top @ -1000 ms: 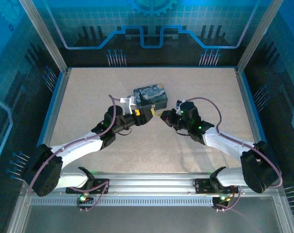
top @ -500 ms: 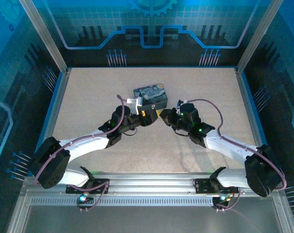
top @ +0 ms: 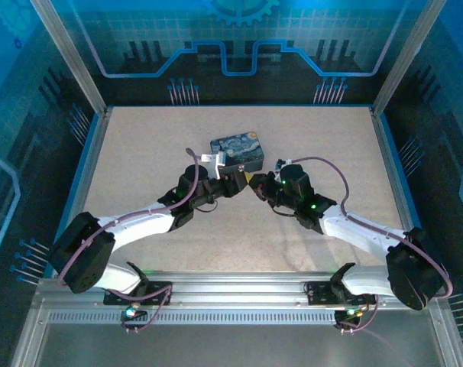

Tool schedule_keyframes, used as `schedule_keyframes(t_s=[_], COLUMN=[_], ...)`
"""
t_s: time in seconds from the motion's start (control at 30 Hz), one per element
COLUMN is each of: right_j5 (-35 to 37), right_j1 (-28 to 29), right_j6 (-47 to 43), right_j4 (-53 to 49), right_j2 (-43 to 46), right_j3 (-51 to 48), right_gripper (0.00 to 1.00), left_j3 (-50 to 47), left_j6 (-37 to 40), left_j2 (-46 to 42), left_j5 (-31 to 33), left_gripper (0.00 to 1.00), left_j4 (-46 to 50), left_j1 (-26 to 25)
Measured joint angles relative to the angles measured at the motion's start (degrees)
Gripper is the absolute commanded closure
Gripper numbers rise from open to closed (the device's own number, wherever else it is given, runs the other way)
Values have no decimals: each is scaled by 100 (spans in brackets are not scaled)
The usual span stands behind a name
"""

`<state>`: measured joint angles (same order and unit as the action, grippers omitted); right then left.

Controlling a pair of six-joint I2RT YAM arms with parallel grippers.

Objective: Unlock the padlock with the key

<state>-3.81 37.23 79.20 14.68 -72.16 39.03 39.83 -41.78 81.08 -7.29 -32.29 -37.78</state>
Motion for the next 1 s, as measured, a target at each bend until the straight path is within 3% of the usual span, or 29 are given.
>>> schedule_keyframes(t_s=[0.27,0.4,0.57,0.77,1.0], right_j5=[39,13,-267,-1021,-2164], right_j1=[0,0,-17,-363,-1130], right_j6=[33,-68,-586,-2159,-3711], right_j4=[7,4,11,-435,-503], right_j2=[2,7,90,339,861], right_j3=[9,9,9,39,-9], right_gripper=[100,97,72,59,46], left_j3=[15,37,184,468,973], left_j6=[2,46,168,448,1327], left_j2=[52,31,-155,-490,-918], left_j5=[24,61,-160,-809,-1567], left_gripper=[100,100,100,100,100], left_j4=[-4,116,560,1121,2430], left_j1=[0,20,199,905,1117])
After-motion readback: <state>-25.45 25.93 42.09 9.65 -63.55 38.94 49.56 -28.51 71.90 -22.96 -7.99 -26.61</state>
